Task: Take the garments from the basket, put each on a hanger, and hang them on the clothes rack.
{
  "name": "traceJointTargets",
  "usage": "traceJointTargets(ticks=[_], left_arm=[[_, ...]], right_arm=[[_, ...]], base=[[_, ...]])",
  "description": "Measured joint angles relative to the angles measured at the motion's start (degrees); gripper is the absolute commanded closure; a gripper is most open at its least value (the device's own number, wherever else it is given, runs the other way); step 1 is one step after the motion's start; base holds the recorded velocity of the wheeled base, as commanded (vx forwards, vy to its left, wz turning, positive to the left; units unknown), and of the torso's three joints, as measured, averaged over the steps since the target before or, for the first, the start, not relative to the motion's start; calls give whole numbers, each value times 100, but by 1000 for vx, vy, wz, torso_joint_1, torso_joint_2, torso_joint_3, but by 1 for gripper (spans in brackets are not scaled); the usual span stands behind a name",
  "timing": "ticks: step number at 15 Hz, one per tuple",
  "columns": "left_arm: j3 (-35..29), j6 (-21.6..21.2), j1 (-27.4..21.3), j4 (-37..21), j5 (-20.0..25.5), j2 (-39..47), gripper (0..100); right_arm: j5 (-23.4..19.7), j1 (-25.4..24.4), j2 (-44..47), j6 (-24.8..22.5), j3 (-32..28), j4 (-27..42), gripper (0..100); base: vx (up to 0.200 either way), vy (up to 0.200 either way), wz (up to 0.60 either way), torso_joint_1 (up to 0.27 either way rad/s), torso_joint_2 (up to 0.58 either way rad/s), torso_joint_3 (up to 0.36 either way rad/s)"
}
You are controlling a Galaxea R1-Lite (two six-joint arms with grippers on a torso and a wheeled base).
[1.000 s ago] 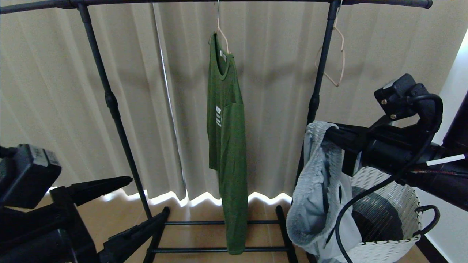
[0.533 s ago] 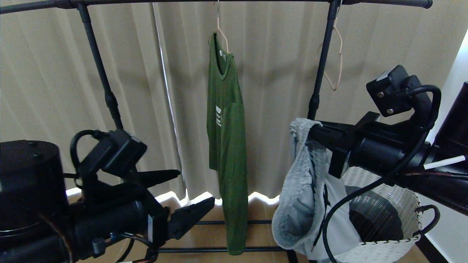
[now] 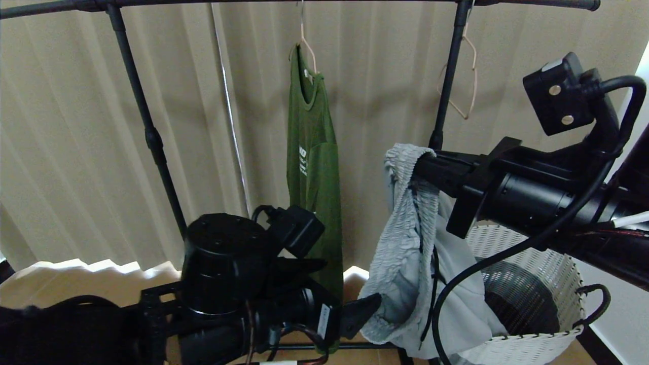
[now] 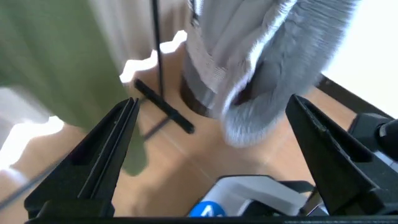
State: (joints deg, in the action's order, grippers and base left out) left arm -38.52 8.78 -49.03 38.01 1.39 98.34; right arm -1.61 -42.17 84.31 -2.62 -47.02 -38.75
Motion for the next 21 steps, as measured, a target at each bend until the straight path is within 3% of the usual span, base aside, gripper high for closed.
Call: traceJointTargets(ticks=[4,9,10,13,17,19,21], left_arm=[[-329,329,-20,-5,-574,833,0],[-78,329,27,22,-656,1185,0],[-1,325,27,26,-663,1182,100],[302,301,27,347,-845,1047,100],[1223,96,72,1048,-1276,273,100],[1476,-123,339,920,-1315,-411,100],[1386,-343,780,169,-1315,-1237,100]], right_arm=[[-5,-68,-72,9,-96,-2,100],[-5,-63,-206,2,-94,16,100],[-2,-63,-217,0,-91,20,100],[0,-50,-223,5,-77,17,100],[2,11,-210,2,-66,-5,100],[6,72,-199,6,-61,-9,100],[11,160,-197,2,-55,0,100]], base=[[0,0,0,0,0,0],[0,0,0,0,0,0],[0,0,0,0,0,0],[0,0,0,0,0,0],[0,0,0,0,0,0],[0,0,0,0,0,0],[0,0,0,0,0,0]])
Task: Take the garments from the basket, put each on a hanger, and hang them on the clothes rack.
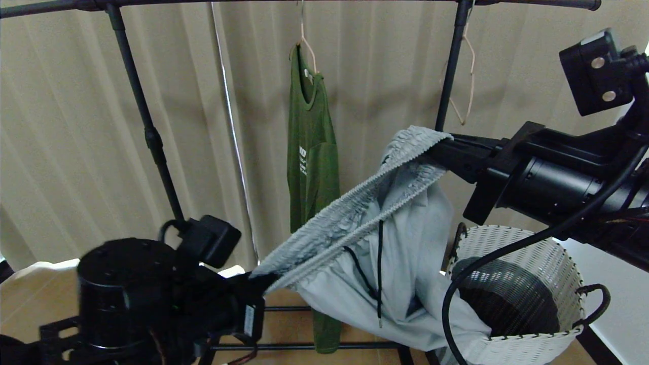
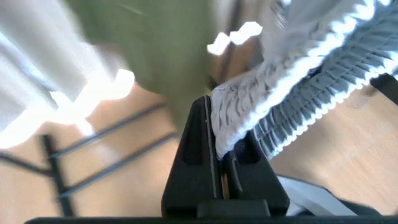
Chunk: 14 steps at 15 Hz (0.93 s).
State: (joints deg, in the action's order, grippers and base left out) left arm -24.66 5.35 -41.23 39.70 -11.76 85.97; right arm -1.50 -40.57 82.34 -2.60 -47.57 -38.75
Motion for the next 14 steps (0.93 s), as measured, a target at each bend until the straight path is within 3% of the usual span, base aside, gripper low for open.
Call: traceJointTargets(ticks=[3,5,10,14], left_arm=[[-1114,-134,479,-1480,28,-970,100],[-2015,-235,623,-2019,39,-1318,100],[-3633,-778,691,-2211,50,-1064,100],[-4669,-880,653,-2197,27,-408,100]], right_arm=[[17,260,-11,-24,28,-2,100],[24,491,-30,-40,44,-2,100],[2,1156,-224,-40,-15,-2,100],[13,1252,-408,-44,-116,22,100]], base=[[0,0,0,0,0,0],[0,0,0,0,0,0],[0,0,0,0,0,0],[0,0,0,0,0,0]])
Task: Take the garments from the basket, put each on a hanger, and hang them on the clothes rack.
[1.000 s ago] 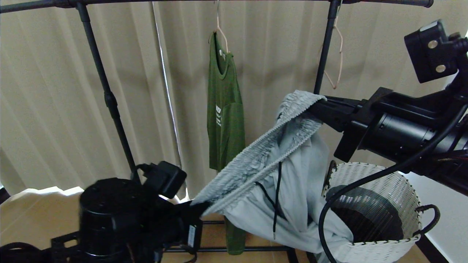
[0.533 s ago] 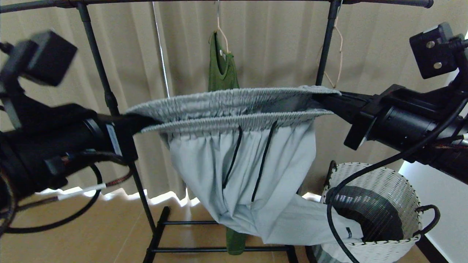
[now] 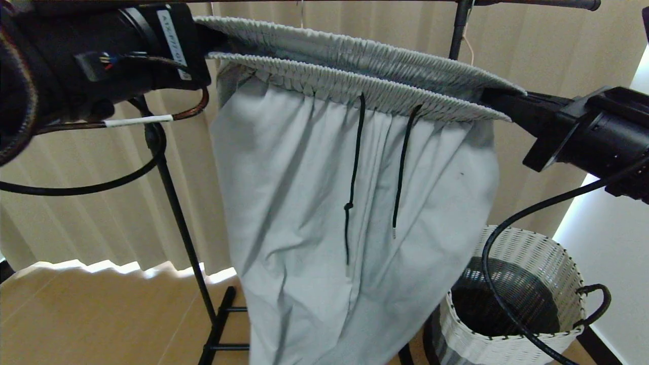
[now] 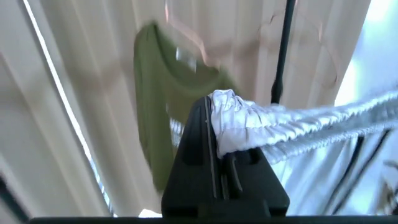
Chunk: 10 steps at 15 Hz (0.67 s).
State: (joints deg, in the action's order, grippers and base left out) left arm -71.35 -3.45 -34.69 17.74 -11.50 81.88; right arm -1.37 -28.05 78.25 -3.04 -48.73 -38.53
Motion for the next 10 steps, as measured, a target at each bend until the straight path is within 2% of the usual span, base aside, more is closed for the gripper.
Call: traceJointTargets(ticks=[5,10], left_arm=[[485,20,-299,5,-66,321,100],[691,-5,-304,-291,-284,149,100]], right_arm=[[20,7,-35,-9,306,-5,100],[0,5,88,11,-140,-24,100]], base=[[0,0,0,0,0,0],[0,0,0,0,0,0]])
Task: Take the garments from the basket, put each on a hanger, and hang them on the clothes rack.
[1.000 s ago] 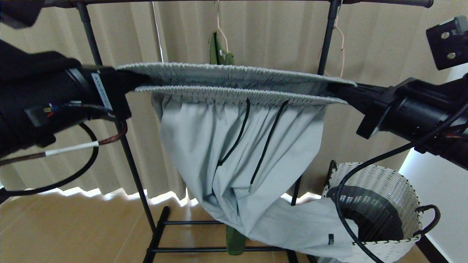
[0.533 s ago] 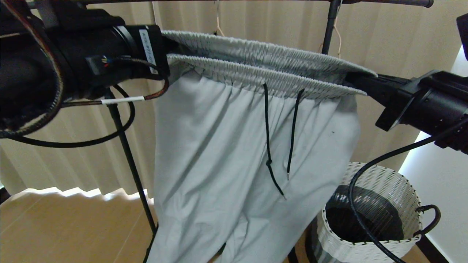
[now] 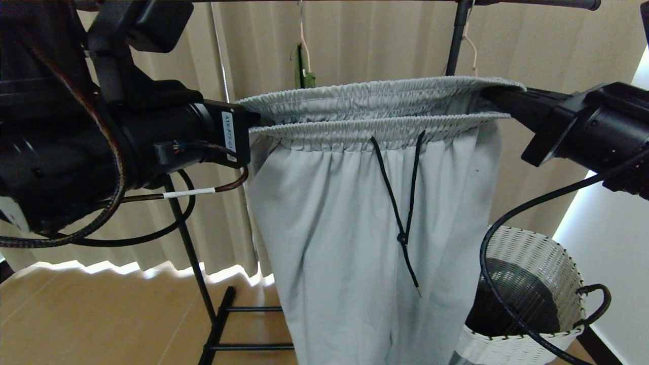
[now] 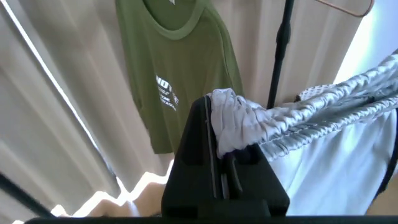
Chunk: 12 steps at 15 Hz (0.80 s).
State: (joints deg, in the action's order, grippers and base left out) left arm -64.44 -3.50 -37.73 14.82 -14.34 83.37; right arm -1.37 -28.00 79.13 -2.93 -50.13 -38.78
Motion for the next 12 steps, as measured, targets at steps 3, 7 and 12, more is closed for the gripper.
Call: traceJointTargets(ticks=[3,7,12], left_arm=[[77,5,5,-13,-5,-145,100],[122,6,5,9,-6,-182,100],[249,35,6,50,-16,-134,100]], right_arm=[[-7,-2,96,4,-52,5,100],[-5,0,113,6,-48,11,100],[9,0,124,0,32,13,100]], base=[[0,0,0,0,0,0],[0,0,0,0,0,0],[0,0,0,0,0,0]])
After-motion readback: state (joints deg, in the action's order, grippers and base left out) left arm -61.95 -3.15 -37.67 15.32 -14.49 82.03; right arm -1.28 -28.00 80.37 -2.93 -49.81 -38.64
